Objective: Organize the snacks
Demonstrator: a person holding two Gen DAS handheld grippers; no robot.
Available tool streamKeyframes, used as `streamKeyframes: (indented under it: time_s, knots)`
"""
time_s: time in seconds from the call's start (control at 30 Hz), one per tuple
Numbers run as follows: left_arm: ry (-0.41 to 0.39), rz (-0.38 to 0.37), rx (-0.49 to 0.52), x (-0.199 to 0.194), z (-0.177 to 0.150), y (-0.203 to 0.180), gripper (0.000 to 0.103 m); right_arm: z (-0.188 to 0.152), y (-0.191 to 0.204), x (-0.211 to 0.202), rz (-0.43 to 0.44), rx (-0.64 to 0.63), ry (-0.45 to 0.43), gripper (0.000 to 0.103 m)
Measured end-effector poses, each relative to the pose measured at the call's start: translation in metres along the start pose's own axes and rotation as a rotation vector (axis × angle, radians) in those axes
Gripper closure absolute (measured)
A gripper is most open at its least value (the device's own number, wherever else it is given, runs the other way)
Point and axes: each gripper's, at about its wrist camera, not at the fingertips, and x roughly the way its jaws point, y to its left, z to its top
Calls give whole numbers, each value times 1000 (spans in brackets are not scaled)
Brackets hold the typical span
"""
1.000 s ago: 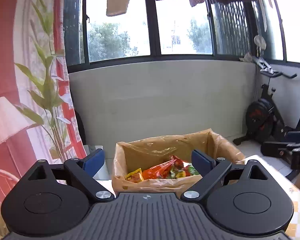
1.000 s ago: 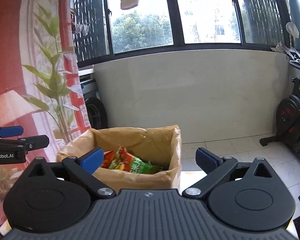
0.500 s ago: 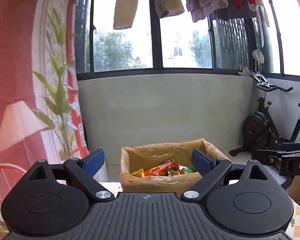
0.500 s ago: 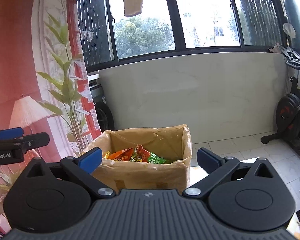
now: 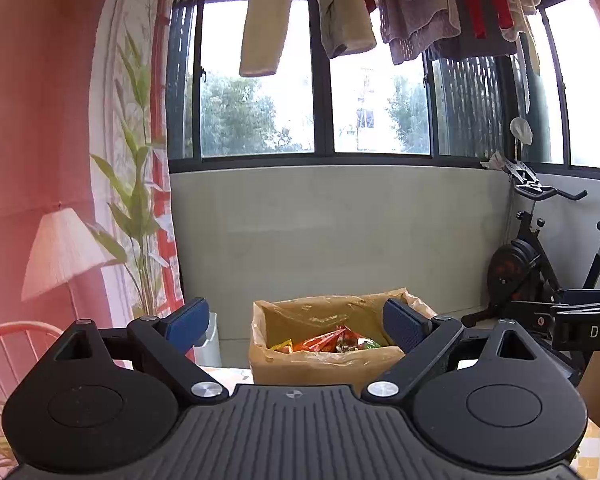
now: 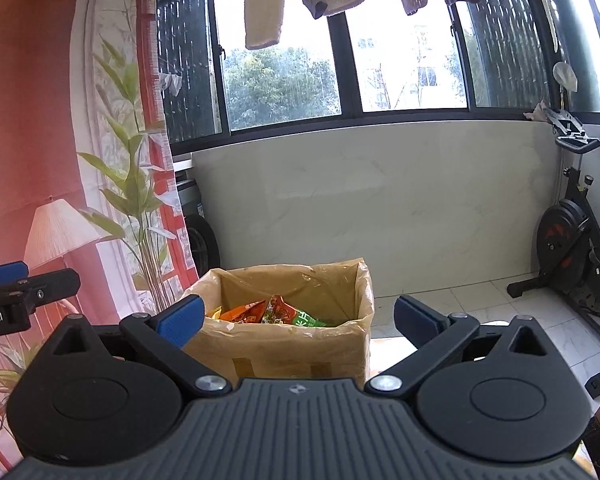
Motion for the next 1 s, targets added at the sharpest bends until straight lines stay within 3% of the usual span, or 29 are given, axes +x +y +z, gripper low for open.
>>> streamKeyframes:
  time_s: [1.0]
  knots:
    - [3,4,-29,-7,-2,9,8,-5,3,-11,-26,-20,-3,0]
